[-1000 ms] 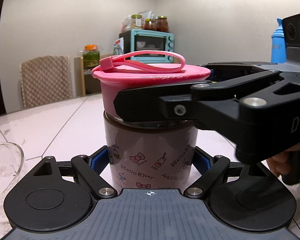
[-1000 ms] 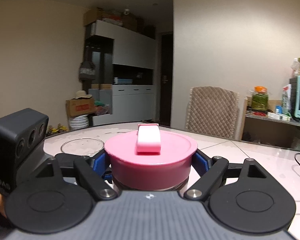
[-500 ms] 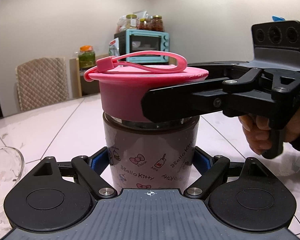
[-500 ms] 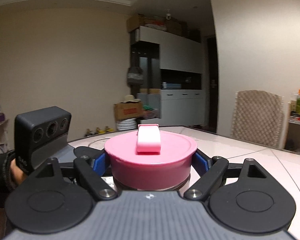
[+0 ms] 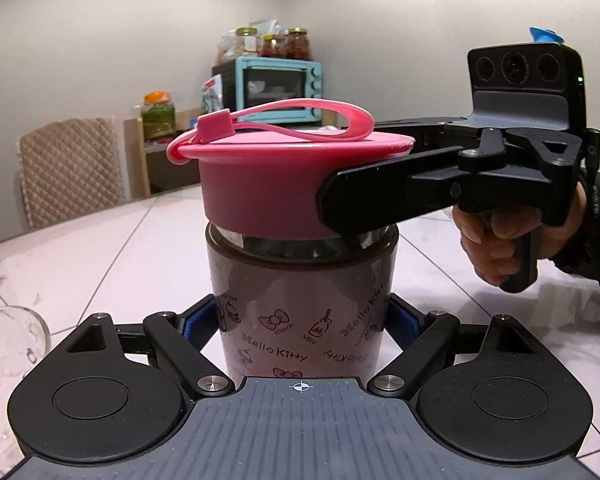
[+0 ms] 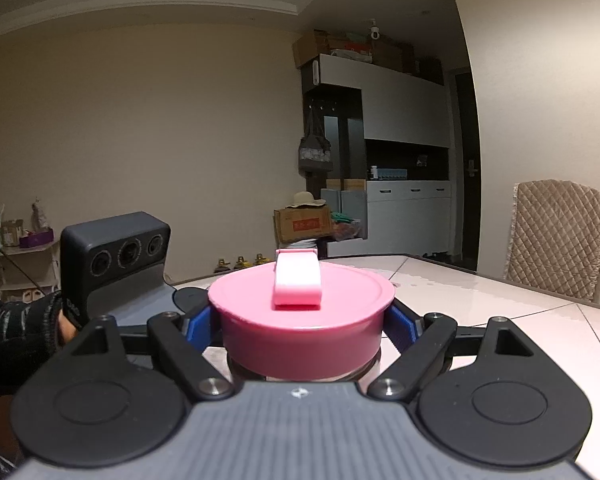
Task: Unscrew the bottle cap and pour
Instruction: 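Lift the loosened pink lid off the jar with the right gripper, then carry the pink lid away from the open jar with the right gripper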
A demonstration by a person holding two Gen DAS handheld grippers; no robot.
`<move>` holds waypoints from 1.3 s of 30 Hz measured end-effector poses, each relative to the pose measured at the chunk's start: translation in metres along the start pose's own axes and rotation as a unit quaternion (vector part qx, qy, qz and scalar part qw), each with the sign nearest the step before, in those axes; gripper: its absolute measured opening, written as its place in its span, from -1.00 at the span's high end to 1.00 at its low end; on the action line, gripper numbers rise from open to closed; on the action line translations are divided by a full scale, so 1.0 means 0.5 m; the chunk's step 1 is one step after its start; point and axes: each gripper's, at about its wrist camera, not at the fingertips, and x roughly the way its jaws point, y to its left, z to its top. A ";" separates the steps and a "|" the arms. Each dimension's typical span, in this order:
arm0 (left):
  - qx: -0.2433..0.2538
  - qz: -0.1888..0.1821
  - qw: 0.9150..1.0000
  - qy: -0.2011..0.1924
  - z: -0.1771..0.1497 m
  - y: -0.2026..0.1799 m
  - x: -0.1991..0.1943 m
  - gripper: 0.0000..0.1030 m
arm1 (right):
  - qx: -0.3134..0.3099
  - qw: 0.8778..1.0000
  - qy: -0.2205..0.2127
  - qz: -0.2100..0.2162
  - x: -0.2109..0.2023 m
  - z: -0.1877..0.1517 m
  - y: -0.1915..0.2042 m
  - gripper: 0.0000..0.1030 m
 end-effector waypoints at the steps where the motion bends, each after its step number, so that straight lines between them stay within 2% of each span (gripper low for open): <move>1: 0.002 -0.001 1.000 0.000 0.000 0.000 -0.001 -0.75 | 0.001 1.000 -0.002 0.002 0.000 0.001 -0.001 -0.65; 14: -0.001 0.008 1.000 0.003 -0.003 -0.002 -0.002 -0.75 | 0.003 0.999 -0.031 -0.012 -0.023 0.002 0.020 -0.65; 27: -0.023 0.036 0.999 -0.001 -0.006 -0.018 -0.001 -0.75 | 0.015 0.996 -0.032 -0.080 -0.021 0.005 0.029 -0.65; 39: -0.042 0.074 0.996 -0.003 0.003 -0.051 0.006 -0.75 | 0.046 0.987 -0.034 -0.151 -0.018 -0.001 0.041 -0.65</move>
